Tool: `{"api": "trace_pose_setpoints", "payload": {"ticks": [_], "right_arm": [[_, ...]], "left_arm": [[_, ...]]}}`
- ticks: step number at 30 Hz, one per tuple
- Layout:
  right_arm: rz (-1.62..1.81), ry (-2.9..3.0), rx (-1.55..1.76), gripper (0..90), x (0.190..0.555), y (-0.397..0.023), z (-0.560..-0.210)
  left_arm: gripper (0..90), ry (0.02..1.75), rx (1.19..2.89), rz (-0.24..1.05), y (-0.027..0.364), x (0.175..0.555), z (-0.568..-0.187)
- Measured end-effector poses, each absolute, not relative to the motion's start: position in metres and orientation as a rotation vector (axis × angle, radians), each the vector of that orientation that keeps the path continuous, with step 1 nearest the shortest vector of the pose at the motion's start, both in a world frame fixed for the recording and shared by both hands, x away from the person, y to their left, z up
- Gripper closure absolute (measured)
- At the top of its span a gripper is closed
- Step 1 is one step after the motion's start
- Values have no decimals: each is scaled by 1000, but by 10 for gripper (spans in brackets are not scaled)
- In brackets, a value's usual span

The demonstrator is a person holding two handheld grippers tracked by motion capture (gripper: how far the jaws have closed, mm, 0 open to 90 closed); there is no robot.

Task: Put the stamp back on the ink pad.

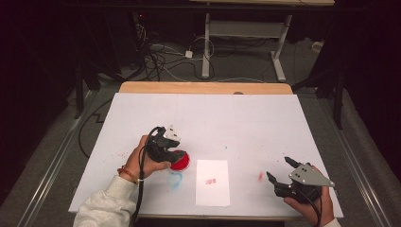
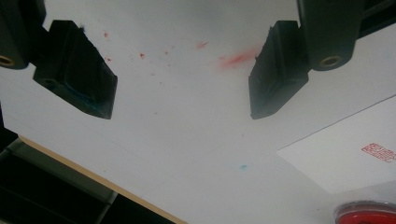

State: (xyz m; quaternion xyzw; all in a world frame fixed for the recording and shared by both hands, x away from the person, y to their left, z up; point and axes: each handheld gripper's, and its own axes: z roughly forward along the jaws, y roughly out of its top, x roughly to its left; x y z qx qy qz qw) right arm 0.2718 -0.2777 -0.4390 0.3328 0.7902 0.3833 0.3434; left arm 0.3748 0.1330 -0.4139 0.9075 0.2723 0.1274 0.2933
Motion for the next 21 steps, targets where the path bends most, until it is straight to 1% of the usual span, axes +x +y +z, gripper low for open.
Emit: {"api": "trace_pose_setpoints", "payload": {"ticks": [10, 14, 15, 18, 21], "right_arm": [[1000, 2058, 860, 237, 271, -277, -439], [1000, 2055, 861, 237, 271, -277, -438], [1001, 2054, 861, 237, 271, -277, -438], [1001, 2054, 861, 237, 271, -277, -438], [1003, 2053, 863, 237, 271, -277, -438]], "left_arm": [[362, 688, 2298, 464, 132, 367, -407], [269, 684, 2248, 522, 131, 364, -406], [243, 683, 2238, 516, 130, 363, -407], [199, 648, 2197, 545, 129, 360, -407], [176, 635, 2136, 580, 129, 358, -406]]}}
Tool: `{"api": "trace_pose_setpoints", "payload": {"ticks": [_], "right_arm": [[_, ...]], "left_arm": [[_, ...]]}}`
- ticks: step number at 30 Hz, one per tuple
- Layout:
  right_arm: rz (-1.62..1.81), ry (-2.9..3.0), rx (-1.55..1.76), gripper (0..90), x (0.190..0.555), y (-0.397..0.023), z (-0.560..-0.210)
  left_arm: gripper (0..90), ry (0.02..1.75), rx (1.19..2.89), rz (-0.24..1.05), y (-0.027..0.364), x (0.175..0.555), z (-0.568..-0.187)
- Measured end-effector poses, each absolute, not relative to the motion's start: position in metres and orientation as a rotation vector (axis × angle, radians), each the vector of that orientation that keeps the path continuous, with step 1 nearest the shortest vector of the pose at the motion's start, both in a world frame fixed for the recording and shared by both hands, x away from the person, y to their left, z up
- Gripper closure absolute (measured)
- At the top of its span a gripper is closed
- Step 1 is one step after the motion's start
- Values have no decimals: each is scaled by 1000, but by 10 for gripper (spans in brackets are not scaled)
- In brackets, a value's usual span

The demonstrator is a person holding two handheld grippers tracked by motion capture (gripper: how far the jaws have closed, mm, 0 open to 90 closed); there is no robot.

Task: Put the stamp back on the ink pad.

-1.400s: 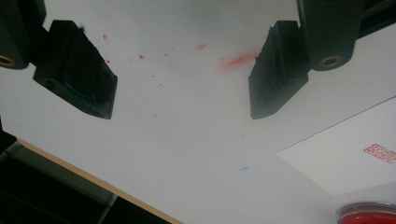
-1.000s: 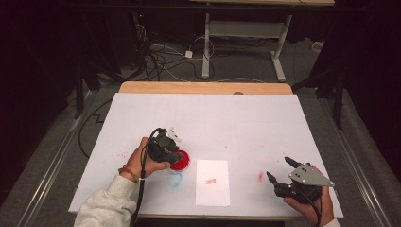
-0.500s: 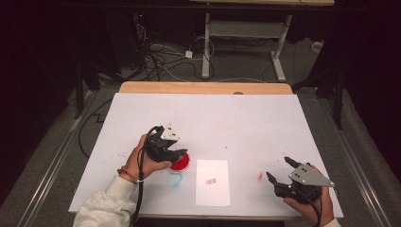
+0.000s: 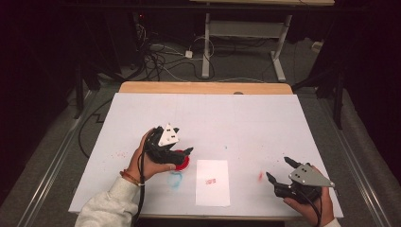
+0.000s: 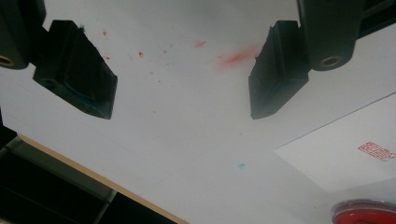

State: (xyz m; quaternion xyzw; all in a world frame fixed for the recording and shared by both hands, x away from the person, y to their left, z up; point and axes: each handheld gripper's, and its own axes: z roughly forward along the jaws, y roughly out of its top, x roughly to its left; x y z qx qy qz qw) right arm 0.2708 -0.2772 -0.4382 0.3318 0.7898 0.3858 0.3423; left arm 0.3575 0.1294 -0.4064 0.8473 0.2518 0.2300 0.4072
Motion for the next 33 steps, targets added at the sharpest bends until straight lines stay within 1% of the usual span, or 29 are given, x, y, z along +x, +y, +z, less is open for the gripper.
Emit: {"api": "trace_pose_setpoints", "payload": {"ticks": [5, 11, 16, 22, 33], "right_arm": [[1003, 2056, 860, 237, 271, -277, -438], [1011, 2049, 854, 237, 270, -277, -438], [1016, 2050, 856, 237, 270, -277, -438], [1021, 2045, 840, 236, 268, -275, -436], [1024, 2043, 836, 236, 266, -273, -435]], "left_arm": [[171, 599, 2088, 602, 130, 355, -410], [171, 555, 2024, 675, 133, 350, -411], [172, 544, 2020, 681, 133, 345, -411], [179, 528, 2030, 735, 133, 338, -409], [178, 532, 2016, 764, 149, 329, -409]]}}
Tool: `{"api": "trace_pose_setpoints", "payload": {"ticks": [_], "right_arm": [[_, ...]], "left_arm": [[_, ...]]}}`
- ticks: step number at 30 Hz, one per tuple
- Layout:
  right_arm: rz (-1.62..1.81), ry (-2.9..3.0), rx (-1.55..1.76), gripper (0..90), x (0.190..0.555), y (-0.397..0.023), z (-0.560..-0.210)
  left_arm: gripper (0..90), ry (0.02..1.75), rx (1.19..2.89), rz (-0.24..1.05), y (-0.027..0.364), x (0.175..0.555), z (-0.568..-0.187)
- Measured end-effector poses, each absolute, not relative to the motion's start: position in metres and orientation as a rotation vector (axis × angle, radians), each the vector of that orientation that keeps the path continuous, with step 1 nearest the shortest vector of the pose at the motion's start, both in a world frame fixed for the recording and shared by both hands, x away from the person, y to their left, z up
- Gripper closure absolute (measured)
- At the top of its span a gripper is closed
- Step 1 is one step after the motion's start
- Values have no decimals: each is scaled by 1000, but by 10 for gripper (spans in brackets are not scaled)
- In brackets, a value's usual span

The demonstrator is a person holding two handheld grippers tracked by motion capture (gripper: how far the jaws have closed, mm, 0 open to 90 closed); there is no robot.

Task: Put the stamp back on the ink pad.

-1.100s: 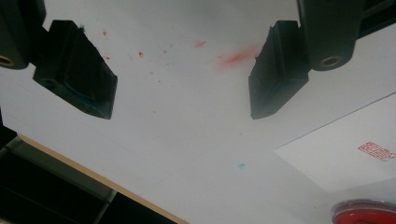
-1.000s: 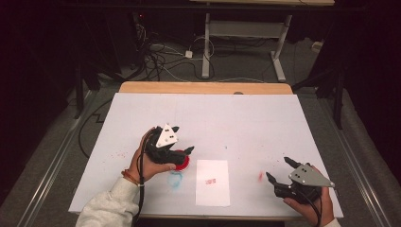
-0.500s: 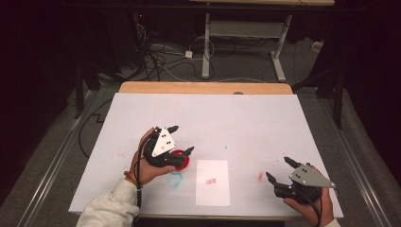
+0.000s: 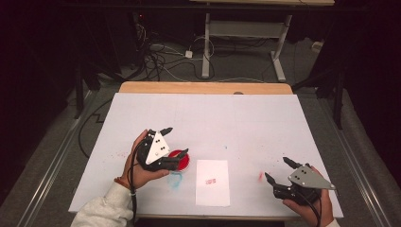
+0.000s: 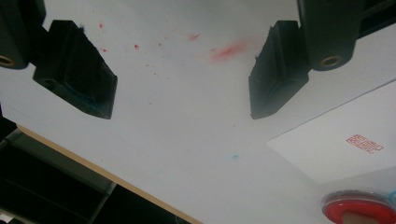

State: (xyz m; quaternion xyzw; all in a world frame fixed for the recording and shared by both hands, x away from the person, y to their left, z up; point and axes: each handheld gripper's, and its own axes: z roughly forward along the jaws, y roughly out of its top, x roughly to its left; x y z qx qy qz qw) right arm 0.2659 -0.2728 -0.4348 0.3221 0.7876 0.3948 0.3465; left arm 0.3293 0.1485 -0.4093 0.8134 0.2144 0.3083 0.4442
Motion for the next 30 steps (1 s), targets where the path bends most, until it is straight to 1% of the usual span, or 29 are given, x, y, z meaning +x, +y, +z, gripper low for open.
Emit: {"api": "trace_pose_setpoints", "payload": {"ticks": [14, 20, 30], "right_arm": [[1024, 2041, 827, 235, 265, -272, -434], [1025, 2040, 829, 235, 265, -272, -434], [1023, 2042, 826, 235, 265, -270, -434]], "left_arm": [[173, 558, 2044, 823, 161, 323, -417], [173, 578, 2038, 874, 169, 319, -423], [173, 614, 2051, 867, 187, 312, -430]]}}
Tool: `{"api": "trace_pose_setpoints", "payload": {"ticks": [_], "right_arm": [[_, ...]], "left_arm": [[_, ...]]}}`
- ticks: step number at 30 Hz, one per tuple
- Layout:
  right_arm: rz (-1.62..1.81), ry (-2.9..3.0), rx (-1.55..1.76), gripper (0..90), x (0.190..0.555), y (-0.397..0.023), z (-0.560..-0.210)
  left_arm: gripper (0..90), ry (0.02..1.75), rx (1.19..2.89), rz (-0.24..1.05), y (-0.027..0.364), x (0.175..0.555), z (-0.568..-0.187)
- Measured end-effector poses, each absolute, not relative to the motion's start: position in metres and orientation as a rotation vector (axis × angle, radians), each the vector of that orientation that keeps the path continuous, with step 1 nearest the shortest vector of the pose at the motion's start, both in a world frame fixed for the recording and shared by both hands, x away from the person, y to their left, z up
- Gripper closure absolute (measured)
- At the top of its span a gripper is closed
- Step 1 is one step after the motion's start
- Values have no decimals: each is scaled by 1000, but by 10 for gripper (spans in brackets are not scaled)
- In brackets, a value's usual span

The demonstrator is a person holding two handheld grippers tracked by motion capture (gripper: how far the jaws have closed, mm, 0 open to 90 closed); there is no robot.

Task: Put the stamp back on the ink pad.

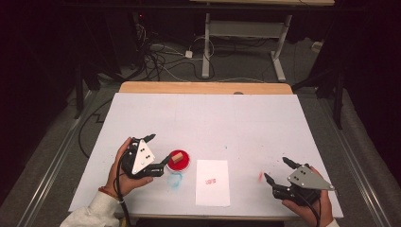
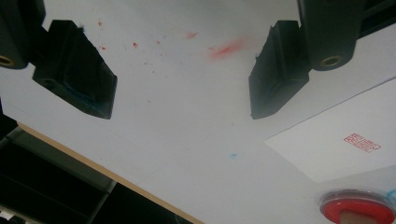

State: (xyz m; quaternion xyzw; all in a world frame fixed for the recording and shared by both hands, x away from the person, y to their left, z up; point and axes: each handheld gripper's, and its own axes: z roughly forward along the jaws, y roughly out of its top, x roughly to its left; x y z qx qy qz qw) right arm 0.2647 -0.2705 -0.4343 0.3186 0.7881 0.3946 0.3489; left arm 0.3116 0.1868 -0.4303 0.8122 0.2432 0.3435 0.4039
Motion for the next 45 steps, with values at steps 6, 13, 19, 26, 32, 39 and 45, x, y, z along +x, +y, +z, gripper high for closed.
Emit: {"api": "trace_pose_setpoints", "payload": {"ticks": [6, 13, 19, 26, 32, 39, 45], "right_arm": [[1020, 2043, 824, 234, 264, -270, -435], [1016, 2042, 827, 234, 265, -269, -436], [1013, 2036, 825, 232, 265, -270, -436], [1014, 2035, 830, 231, 266, -270, -436], [1014, 2036, 832, 230, 266, -270, -437], [1026, 2033, 827, 230, 267, -270, -435], [1031, 2040, 815, 229, 268, -267, -435]], "left_arm": [[173, 639, 2077, 864, 197, 306, -439], [173, 680, 2087, 860, 207, 301, -447], [173, 715, 2103, 850, 217, 295, -456], [173, 766, 2118, 811, 226, 290, -466], [173, 772, 2152, 782, 230, 284, -473], [173, 778, 2171, 765, 229, 282, -477], [173, 779, 2182, 771, 229, 280, -478]]}}
